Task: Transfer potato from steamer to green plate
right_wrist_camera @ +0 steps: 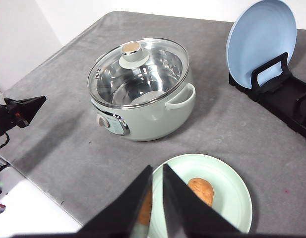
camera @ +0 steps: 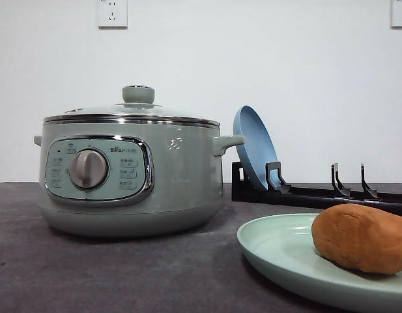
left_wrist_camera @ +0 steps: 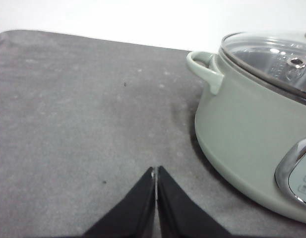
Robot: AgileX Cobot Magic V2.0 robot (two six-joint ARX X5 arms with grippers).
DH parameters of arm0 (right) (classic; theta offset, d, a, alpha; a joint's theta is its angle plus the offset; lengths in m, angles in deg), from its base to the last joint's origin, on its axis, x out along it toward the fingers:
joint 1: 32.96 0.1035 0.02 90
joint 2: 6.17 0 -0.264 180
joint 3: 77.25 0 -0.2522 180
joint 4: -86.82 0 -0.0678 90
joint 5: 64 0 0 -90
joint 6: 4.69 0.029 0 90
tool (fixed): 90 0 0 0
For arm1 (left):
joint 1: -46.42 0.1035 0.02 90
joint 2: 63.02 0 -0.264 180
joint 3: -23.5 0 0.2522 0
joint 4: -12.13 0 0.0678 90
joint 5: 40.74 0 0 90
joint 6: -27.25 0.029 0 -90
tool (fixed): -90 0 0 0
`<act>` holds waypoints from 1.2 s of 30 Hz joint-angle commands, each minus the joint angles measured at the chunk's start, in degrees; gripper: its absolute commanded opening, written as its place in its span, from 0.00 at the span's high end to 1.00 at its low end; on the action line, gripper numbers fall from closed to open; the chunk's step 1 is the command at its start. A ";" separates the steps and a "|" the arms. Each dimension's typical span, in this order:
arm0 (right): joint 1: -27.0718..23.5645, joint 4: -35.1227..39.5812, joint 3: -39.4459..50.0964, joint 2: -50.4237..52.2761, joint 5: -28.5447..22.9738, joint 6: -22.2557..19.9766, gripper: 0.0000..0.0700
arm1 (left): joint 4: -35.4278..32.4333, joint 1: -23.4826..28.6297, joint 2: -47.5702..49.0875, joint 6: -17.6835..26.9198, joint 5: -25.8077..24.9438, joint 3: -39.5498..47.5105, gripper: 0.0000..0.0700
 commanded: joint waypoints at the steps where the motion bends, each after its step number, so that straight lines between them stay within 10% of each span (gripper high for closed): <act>1: 0.31 0.57 -0.96 -0.35 -0.04 -0.44 0.96 | -0.57 -0.10 0.07 1.18 0.31 1.52 1.00; 36: 0.31 0.63 -0.96 -0.35 -0.04 -0.44 0.96 | -0.97 -2.64 0.07 2.65 0.52 1.74 1.00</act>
